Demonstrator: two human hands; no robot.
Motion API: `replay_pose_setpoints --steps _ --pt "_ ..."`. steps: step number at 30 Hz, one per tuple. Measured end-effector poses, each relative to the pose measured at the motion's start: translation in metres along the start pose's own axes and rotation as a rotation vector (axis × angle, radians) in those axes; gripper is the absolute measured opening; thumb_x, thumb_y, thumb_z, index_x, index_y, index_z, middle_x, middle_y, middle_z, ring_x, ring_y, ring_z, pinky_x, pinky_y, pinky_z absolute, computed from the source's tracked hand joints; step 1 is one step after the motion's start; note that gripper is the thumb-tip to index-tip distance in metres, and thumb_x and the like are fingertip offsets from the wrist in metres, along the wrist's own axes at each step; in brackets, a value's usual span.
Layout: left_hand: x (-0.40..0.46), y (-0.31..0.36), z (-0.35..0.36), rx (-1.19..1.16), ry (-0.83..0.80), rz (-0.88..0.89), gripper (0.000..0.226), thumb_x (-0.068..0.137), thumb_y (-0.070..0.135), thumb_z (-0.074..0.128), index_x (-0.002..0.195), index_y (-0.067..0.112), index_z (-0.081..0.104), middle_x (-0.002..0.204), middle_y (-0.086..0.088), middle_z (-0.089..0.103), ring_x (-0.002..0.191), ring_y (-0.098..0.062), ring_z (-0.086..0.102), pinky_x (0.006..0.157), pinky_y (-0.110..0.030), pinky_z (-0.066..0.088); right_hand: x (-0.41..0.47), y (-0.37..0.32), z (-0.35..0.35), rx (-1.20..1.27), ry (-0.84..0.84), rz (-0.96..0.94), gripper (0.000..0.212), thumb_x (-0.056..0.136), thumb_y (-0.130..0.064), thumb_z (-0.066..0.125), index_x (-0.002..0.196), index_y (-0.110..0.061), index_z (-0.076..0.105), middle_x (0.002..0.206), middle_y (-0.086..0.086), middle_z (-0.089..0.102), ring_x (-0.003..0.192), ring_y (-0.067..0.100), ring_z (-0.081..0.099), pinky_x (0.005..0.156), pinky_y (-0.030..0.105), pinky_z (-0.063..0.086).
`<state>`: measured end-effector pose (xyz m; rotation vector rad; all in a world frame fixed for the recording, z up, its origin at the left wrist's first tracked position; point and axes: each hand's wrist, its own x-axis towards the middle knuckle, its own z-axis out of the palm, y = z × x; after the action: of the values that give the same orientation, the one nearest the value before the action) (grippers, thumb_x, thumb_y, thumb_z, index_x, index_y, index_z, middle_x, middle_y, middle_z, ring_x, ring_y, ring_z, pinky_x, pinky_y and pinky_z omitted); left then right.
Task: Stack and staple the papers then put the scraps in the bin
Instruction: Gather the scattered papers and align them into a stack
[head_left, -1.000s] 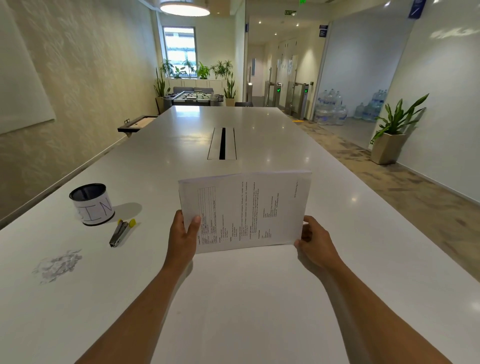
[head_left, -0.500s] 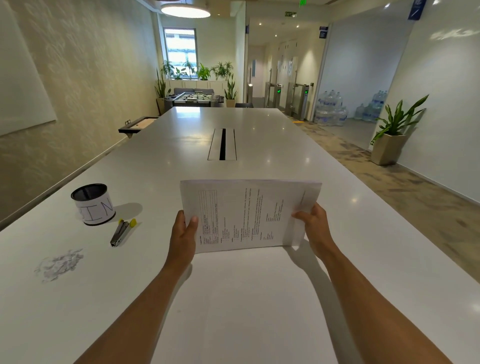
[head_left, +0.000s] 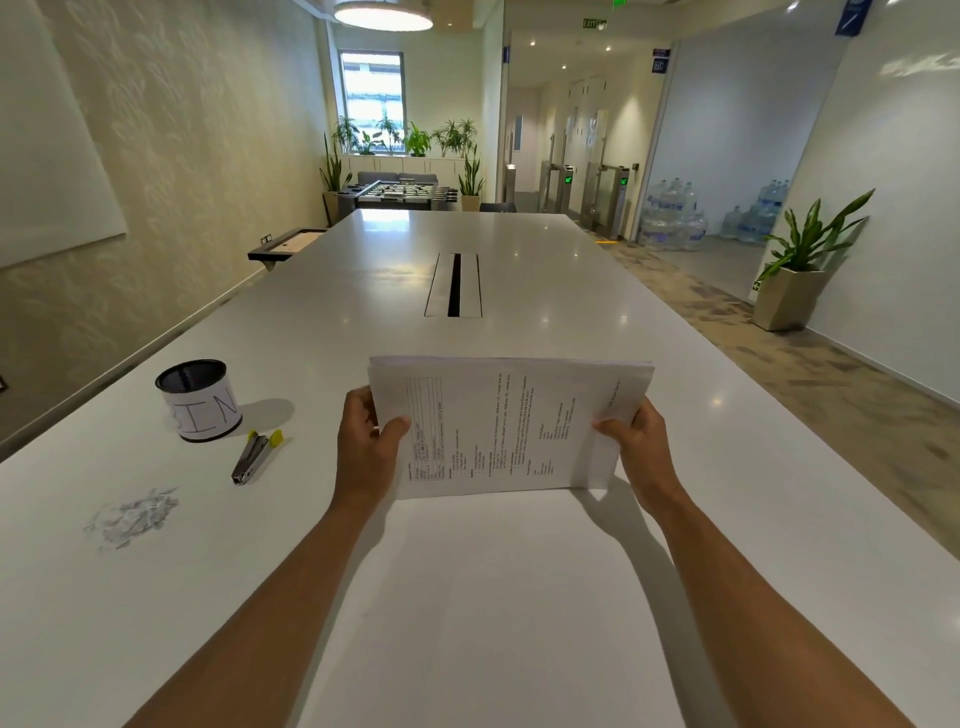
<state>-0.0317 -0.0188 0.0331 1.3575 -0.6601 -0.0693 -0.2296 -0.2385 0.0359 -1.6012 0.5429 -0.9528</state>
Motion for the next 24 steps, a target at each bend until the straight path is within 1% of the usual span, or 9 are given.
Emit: replay_pose_setpoints --steps 3,5,7,11,13,16,20,22,24 --pt "0.003 0.006 0.005 -0.023 -0.009 -0.019 0.025 0.074 0.018 0.056 0.098 0.022 0.052 0.095 0.002 0.062 0.084 -0.009 0.062 0.061 -0.014 0.051 0.000 -0.003 0.001 -0.004 -0.004 -0.017 0.031 0.070 -0.014 0.059 0.099 -0.025 0.062 0.097 -0.003 0.070 0.084 0.010 0.067 0.074 0.030 0.052" --pt "0.002 0.005 0.008 -0.052 -0.021 -0.049 0.027 0.077 0.017 0.056 0.104 0.018 0.052 0.097 0.001 0.062 0.085 -0.009 0.062 0.060 -0.015 0.051 0.000 -0.002 0.002 0.006 -0.006 -0.012 0.029 0.072 -0.015 0.059 0.099 -0.024 0.063 0.096 -0.004 0.071 0.082 0.007 0.068 0.074 0.030 0.054" --pt "0.000 0.002 0.011 -0.068 -0.001 -0.073 0.023 0.086 0.009 0.055 0.108 0.013 0.051 0.098 0.000 0.062 0.087 -0.012 0.062 0.060 -0.013 0.051 0.000 0.000 0.003 0.005 -0.007 -0.011 0.028 0.073 -0.015 0.059 0.100 -0.023 0.064 0.096 -0.004 0.072 0.082 0.008 0.069 0.075 0.031 0.055" --pt "0.001 -0.001 0.013 -0.060 0.041 -0.083 0.019 0.092 -0.001 0.050 0.106 0.011 0.051 0.099 -0.001 0.062 0.090 -0.015 0.062 0.062 -0.014 0.051 0.000 0.002 0.002 0.001 0.000 -0.009 0.029 0.075 -0.016 0.060 0.103 -0.024 0.064 0.099 -0.004 0.073 0.086 0.012 0.070 0.076 0.033 0.057" --pt "0.001 -0.001 0.013 -0.055 0.041 -0.081 0.017 0.093 -0.001 0.049 0.106 0.011 0.050 0.099 -0.001 0.062 0.090 -0.014 0.062 0.062 -0.014 0.051 0.001 0.004 0.001 -0.011 0.006 0.001 0.029 0.078 -0.014 0.062 0.106 -0.024 0.064 0.103 -0.003 0.072 0.092 0.017 0.070 0.081 0.039 0.058" --pt "0.000 -0.004 0.012 -0.017 0.030 -0.079 0.016 0.095 0.002 0.048 0.109 0.009 0.048 0.102 0.000 0.061 0.091 -0.010 0.061 0.062 -0.012 0.051 0.002 0.006 0.000 -0.061 0.014 0.014 0.033 0.086 0.000 0.065 0.107 -0.025 0.063 0.107 -0.001 0.071 0.098 0.021 0.069 0.087 0.047 0.057" --pt "-0.003 -0.012 0.011 0.051 0.018 -0.099 0.019 0.097 0.006 0.047 0.115 0.011 0.048 0.109 -0.002 0.060 0.093 -0.005 0.060 0.062 -0.009 0.049 0.001 0.003 0.001 -0.122 0.018 0.007 0.033 0.086 0.001 0.066 0.114 -0.016 0.063 0.109 0.003 0.071 0.099 0.019 0.069 0.088 0.044 0.058" --pt "-0.004 -0.015 0.011 0.064 0.023 -0.113 0.017 0.098 0.008 0.046 0.115 0.011 0.046 0.110 -0.002 0.059 0.092 -0.002 0.059 0.061 -0.008 0.049 0.001 0.000 0.002 -0.143 0.022 0.000 0.028 0.086 0.000 0.066 0.110 -0.016 0.065 0.104 0.000 0.072 0.096 0.018 0.069 0.086 0.043 0.058" --pt "-0.002 -0.014 0.011 0.089 0.018 -0.113 0.016 0.099 0.011 0.046 0.115 0.011 0.045 0.110 -0.002 0.059 0.091 -0.004 0.060 0.061 -0.011 0.050 0.002 -0.004 0.004 -0.150 0.043 -0.004 0.027 0.085 0.001 0.067 0.104 -0.018 0.066 0.100 -0.002 0.072 0.093 0.018 0.070 0.084 0.043 0.058"
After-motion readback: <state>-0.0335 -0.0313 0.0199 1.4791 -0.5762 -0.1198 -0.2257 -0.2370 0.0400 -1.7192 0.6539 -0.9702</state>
